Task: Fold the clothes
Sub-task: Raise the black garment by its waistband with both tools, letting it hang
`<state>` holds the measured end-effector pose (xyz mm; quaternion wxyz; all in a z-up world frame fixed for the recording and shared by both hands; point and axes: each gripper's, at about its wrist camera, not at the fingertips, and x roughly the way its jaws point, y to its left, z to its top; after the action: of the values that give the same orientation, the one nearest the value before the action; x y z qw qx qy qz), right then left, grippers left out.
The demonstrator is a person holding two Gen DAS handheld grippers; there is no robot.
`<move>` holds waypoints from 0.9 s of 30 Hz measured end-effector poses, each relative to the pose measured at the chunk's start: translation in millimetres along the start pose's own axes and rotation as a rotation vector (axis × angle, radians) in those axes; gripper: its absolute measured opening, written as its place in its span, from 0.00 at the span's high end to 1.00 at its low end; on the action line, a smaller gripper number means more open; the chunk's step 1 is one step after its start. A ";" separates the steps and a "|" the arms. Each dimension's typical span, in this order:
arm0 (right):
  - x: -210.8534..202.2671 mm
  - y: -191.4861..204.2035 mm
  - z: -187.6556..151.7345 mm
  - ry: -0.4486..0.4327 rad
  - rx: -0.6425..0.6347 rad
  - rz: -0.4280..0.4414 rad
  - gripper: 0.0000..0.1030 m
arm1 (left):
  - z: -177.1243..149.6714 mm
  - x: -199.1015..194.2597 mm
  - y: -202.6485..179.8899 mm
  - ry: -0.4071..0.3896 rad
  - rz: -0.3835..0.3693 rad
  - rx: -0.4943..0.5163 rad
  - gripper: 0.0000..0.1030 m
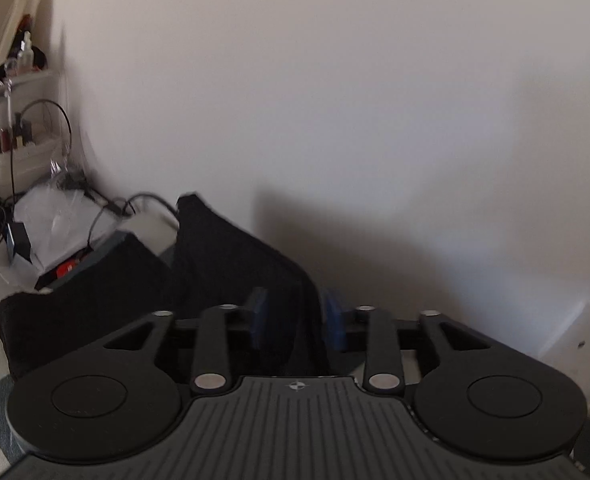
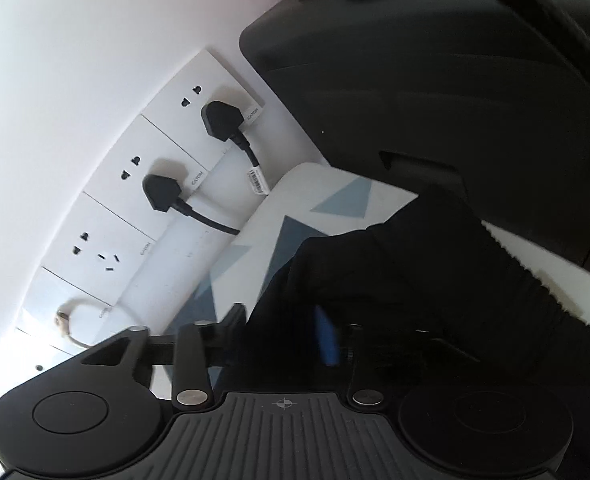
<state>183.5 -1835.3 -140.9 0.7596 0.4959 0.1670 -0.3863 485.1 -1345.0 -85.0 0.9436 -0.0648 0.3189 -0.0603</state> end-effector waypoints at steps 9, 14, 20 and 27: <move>-110.3 -27.9 -12.1 -0.122 0.005 0.088 0.31 | -42.1 -53.8 3.6 0.202 -0.406 0.197 0.34; -147.5 -59.9 -40.1 -0.122 -0.107 -0.088 0.32 | -91.2 -101.2 -18.0 0.472 -0.796 0.501 0.52; -151.3 -93.4 -58.7 -0.081 -0.001 -0.133 0.35 | -157.3 -141.8 -55.9 0.438 -0.857 0.843 0.60; -129.2 -95.9 -56.1 -0.070 0.037 -0.141 0.35 | -228.2 -166.2 -93.4 0.242 -0.874 1.277 0.60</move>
<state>35.2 -1751.5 -143.8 0.7265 0.4832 0.1677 -0.4589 208.0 -1430.3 -151.1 0.6477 0.3777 0.2687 -0.6047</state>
